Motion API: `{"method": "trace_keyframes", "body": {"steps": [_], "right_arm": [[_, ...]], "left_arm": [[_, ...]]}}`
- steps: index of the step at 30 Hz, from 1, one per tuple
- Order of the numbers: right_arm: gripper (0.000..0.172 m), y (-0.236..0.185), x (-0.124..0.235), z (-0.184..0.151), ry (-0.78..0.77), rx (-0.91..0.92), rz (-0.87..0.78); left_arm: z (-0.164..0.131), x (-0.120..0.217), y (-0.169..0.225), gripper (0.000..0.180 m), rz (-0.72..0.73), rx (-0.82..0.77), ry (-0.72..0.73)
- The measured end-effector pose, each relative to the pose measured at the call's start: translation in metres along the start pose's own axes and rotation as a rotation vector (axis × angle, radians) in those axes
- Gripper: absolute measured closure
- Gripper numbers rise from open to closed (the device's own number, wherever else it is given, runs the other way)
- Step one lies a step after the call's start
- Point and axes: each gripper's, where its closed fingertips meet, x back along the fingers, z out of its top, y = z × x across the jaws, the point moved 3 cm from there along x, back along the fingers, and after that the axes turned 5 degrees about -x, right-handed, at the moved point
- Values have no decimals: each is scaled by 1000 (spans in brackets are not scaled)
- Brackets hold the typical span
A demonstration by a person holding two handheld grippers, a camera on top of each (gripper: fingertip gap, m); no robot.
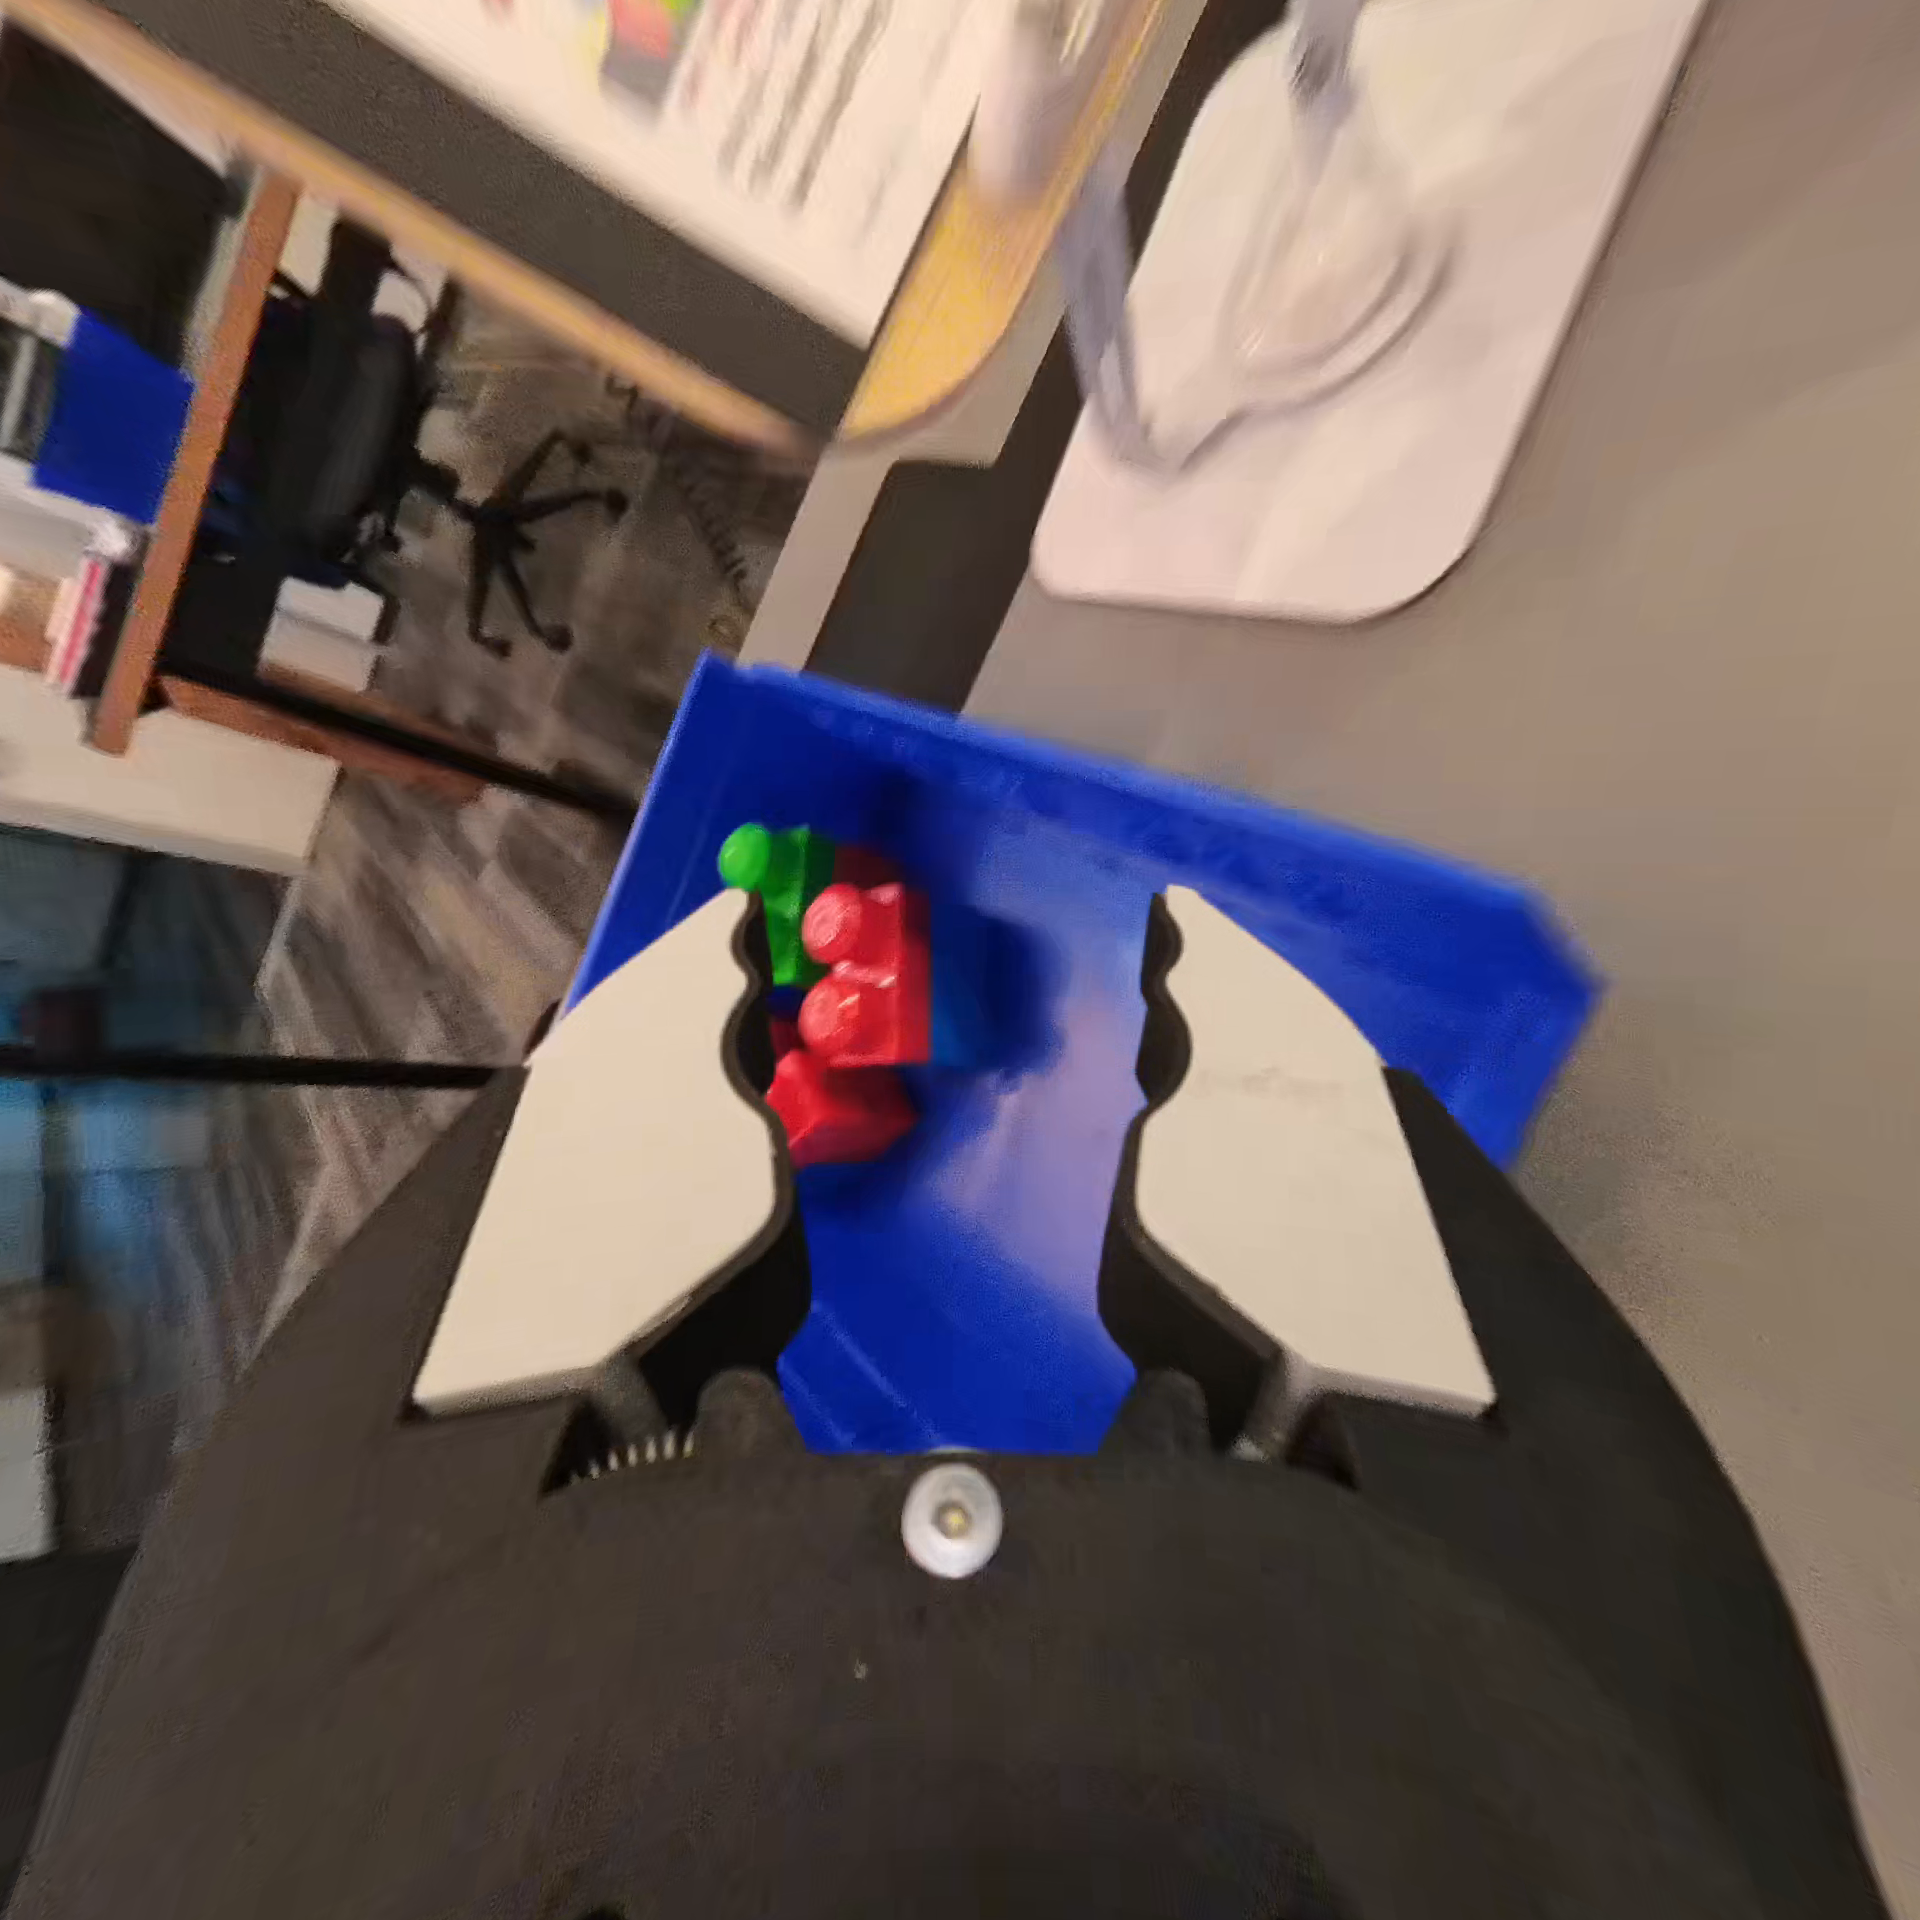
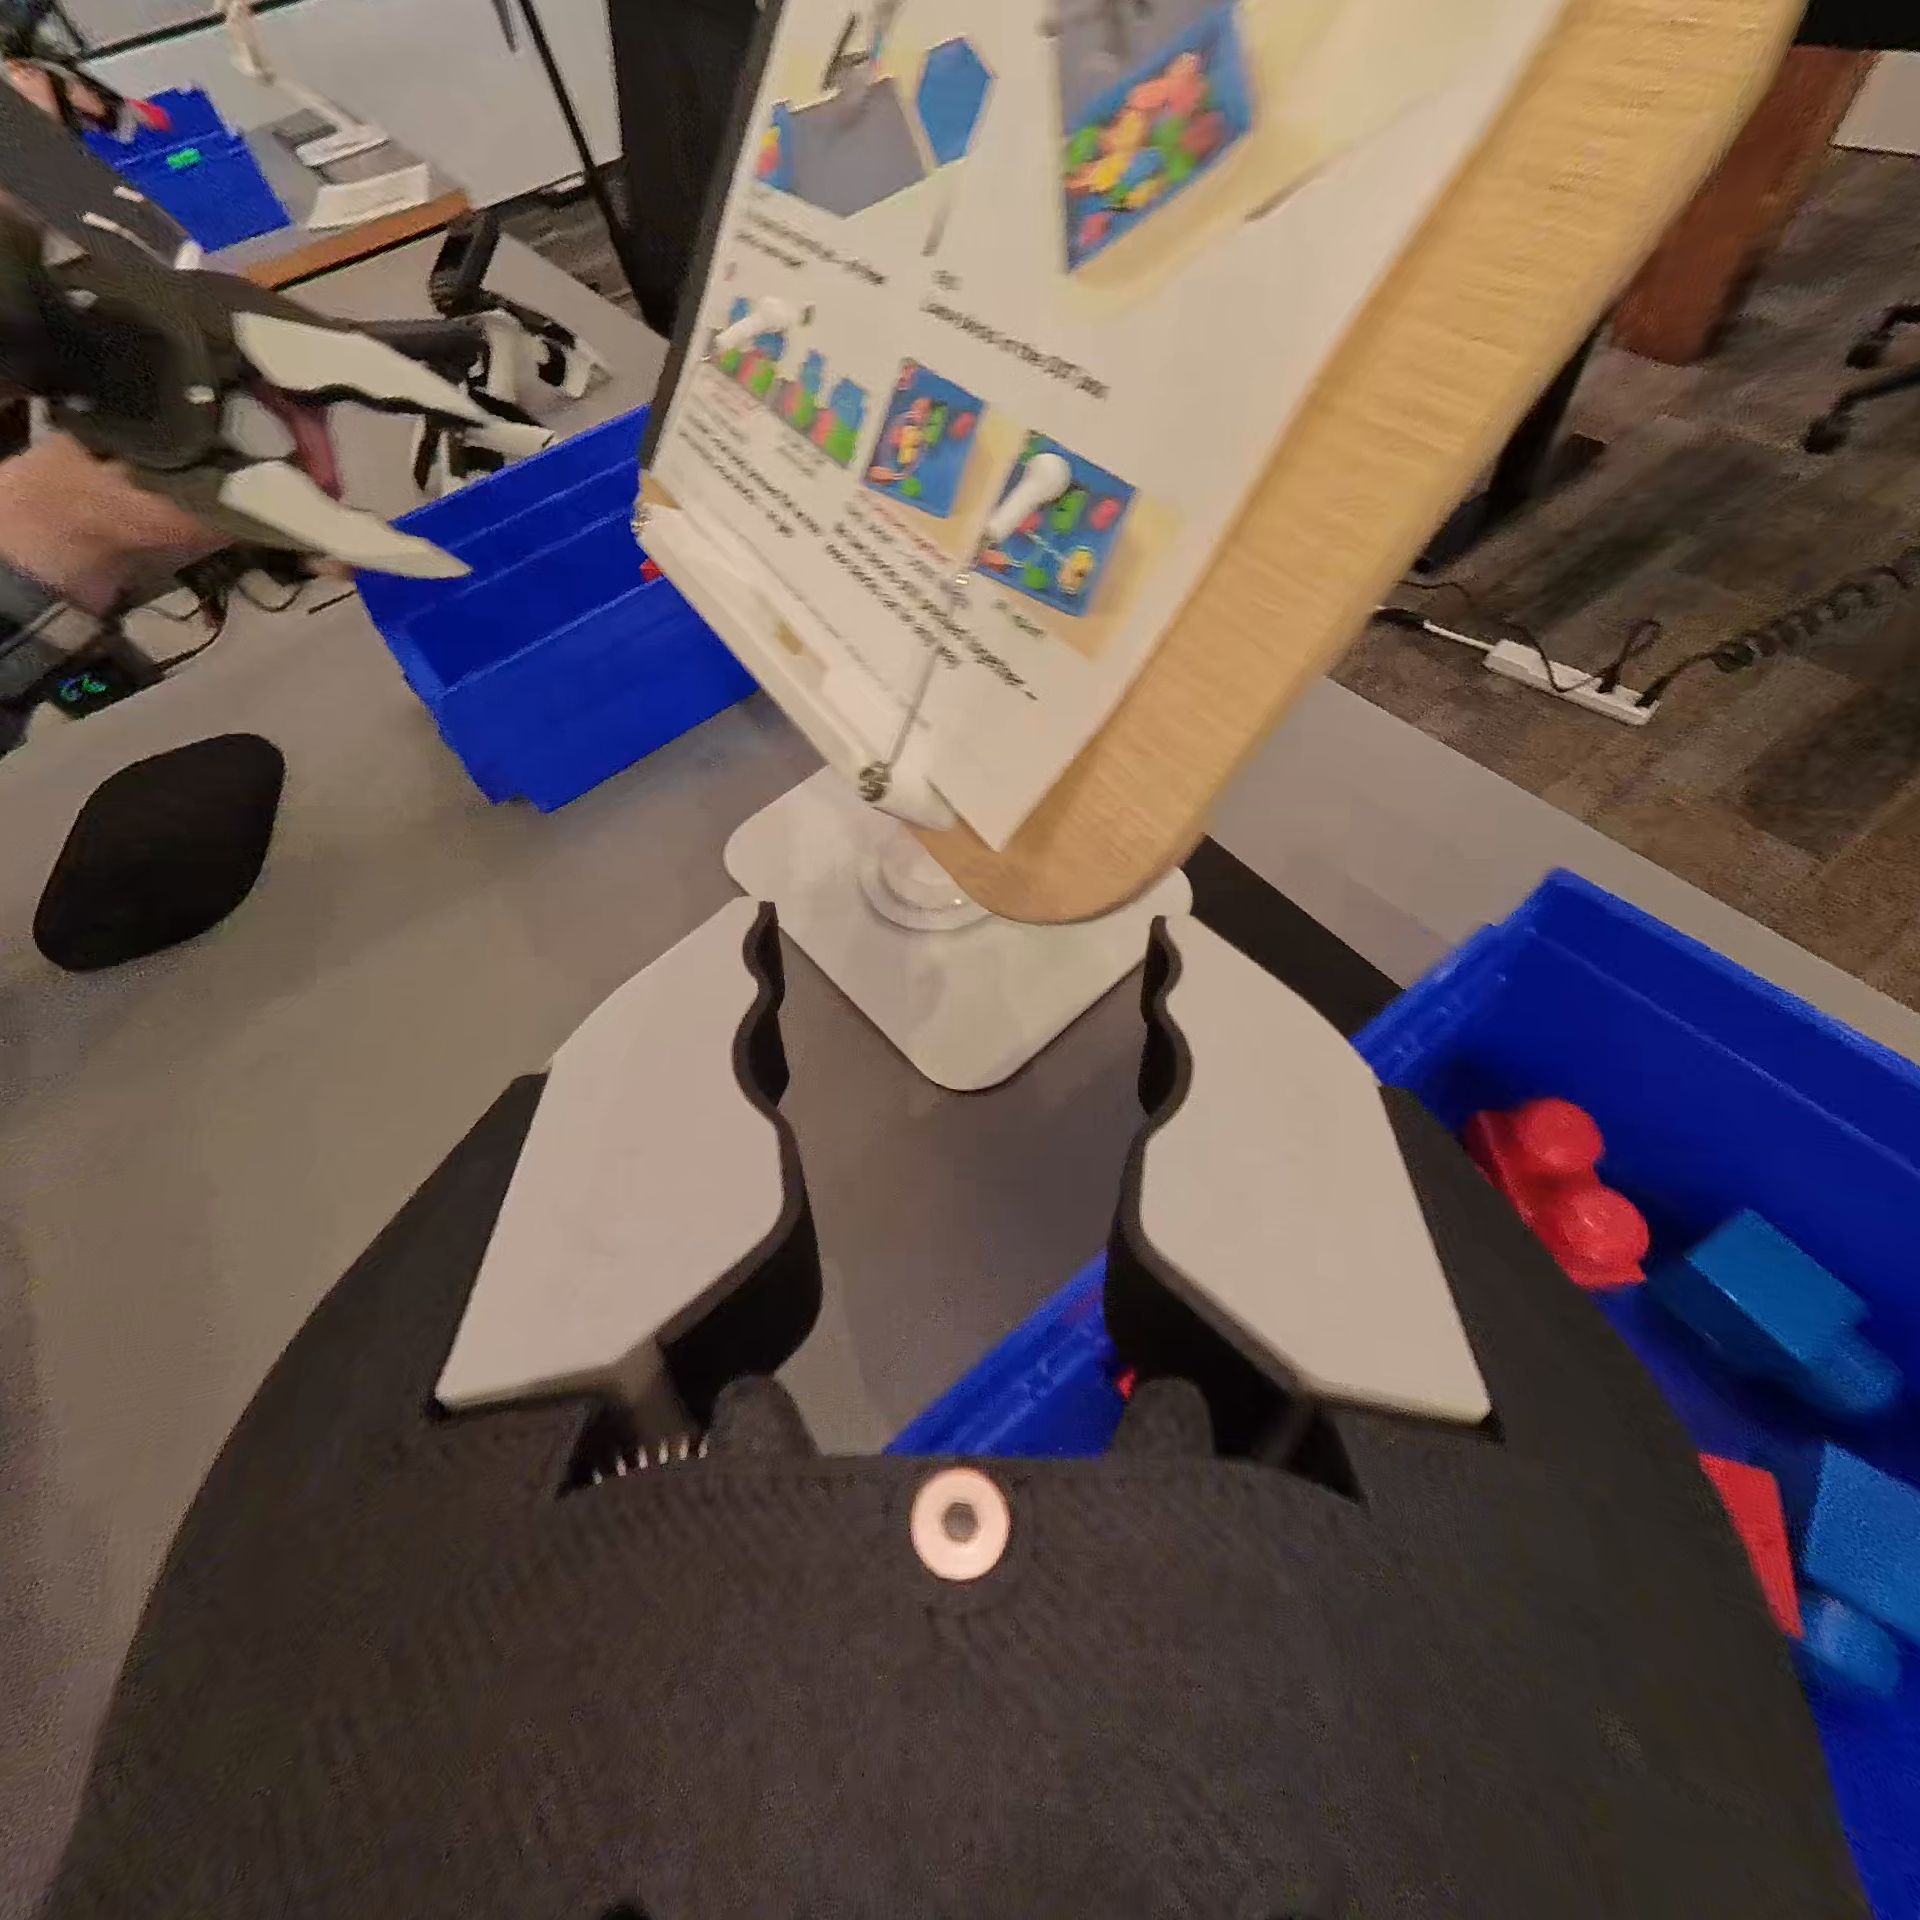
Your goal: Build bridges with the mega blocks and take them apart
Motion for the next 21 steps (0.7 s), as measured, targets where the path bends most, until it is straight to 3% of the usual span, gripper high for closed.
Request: {"method": "trace_keyframes", "body": {"steps": [7,12,13,16,21], "right_arm": [[109,-39,-23,-2,-45,58,102],[111,-50,-31,-4,-71,97,114],[111,-52,-32,-4,-72,98,123],[113,-58,-33,-4,-69,121,138],[116,-103,-40,-2,-61,232,242]], "left_arm": [[-64,-78,-26,102,-134,51,-211],[-104,-118,-22,124,-247,161,-463],[-108,-122,-17,122,-257,176,-477],[-100,-119,-21,144,-219,201,-432],[-56,-65,-15,144,-241,192,-323]]}}
